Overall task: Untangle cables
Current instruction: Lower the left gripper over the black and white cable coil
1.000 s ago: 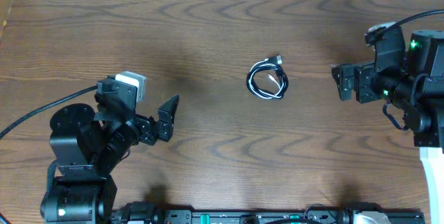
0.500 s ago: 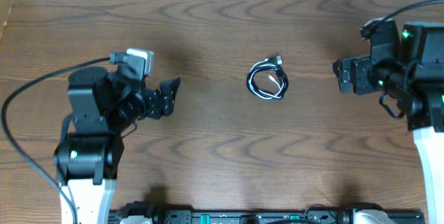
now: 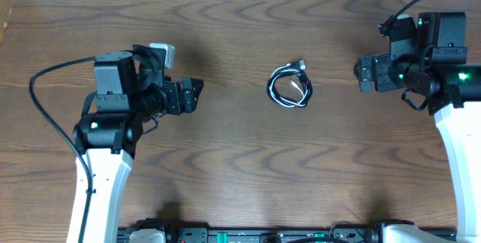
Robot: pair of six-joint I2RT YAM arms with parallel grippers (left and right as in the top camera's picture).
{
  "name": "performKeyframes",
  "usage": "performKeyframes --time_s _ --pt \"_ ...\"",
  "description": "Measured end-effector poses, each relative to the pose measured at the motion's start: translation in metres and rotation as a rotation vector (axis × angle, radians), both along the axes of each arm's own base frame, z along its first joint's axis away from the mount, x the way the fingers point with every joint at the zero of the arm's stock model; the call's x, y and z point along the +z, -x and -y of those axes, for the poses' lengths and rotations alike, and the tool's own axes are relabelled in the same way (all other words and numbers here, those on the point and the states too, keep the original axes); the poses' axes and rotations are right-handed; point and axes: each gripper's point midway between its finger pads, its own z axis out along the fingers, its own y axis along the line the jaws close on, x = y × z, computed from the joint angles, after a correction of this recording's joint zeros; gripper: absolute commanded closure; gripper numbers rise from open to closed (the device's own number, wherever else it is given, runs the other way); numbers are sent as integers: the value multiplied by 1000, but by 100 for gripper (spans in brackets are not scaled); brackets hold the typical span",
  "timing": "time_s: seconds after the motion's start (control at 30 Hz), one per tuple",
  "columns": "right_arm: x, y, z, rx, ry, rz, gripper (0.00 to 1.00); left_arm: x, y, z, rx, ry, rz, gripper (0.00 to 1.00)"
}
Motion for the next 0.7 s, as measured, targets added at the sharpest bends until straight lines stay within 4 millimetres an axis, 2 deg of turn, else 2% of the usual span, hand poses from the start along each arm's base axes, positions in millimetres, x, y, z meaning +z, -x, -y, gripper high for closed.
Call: performKeyframes --time_s 0.13,0.3,0.4,0.5,0.7 --pt "-2 3 0 1 0 -14 1 -6 1 13 -74 19 -12 12" --pt "-6 9 0 1 0 -42 1 -5 9 54 -313 52 35 10" --pt "-8 12 0 -4 0 -60 1 -8 13 71 -397 64 42 10" --pt "-14 20 9 -78 11 -105 1 -11 18 88 -465 70 44 9" --pt "-16 23 25 -244 21 -127 1 -23 25 119 -571 74 27 4"
